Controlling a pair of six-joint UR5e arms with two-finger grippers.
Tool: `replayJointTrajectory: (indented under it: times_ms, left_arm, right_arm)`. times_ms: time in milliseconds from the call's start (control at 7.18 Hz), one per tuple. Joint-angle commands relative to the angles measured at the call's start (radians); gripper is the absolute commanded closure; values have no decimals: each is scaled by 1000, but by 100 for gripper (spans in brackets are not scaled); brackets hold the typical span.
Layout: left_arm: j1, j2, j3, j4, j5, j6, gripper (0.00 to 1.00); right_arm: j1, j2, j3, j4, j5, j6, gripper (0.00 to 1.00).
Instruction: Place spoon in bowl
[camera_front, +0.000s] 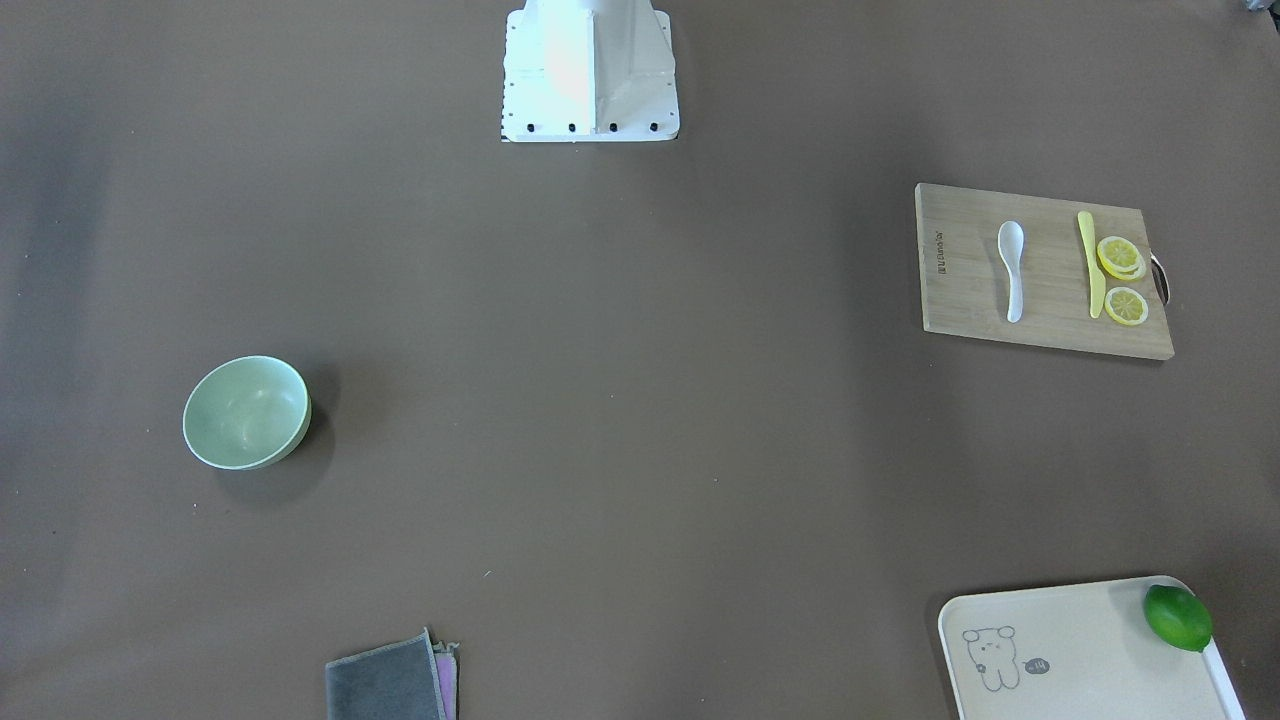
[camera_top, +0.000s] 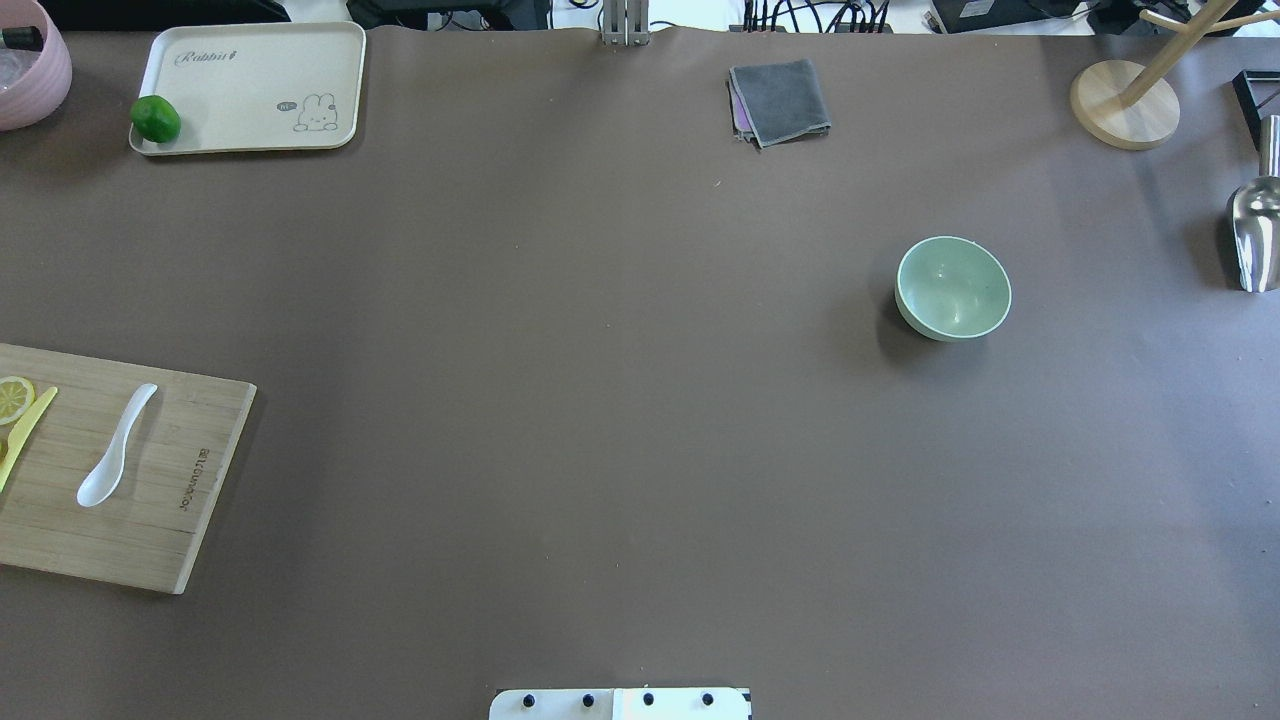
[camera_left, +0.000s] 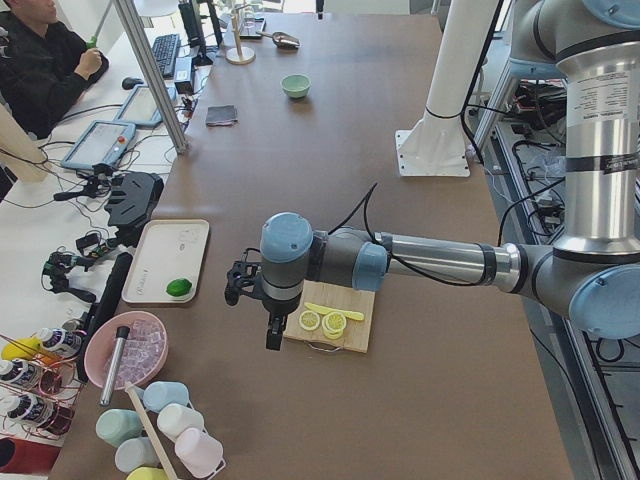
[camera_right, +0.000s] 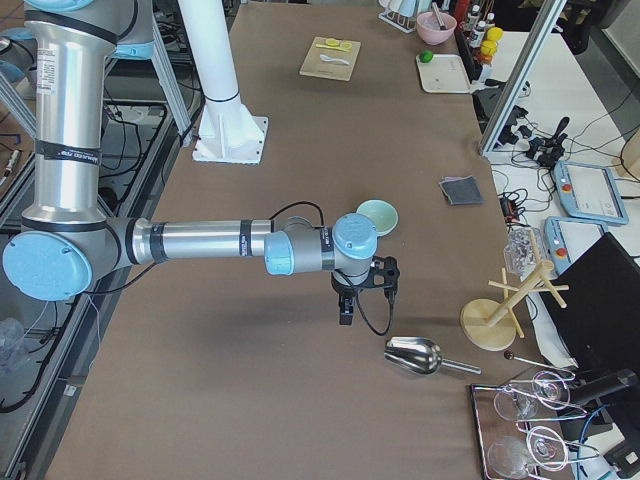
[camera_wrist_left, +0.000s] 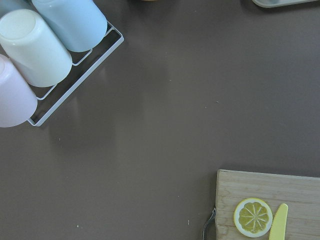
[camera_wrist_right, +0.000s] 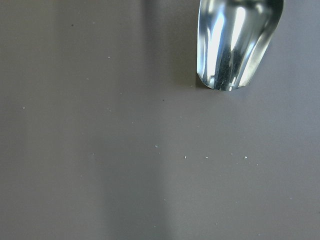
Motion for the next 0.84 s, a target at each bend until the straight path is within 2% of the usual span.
replayJointTrajectory:
  times_ms: [0, 697]
  left_arm:
    - [2, -4, -4, -4, 2, 9, 2]
    - [2, -7, 3, -15, 8, -3, 2]
  right_arm:
    - [1, 2, -5, 0, -1, 3, 0]
    - [1, 6, -7, 2, -2, 1, 0]
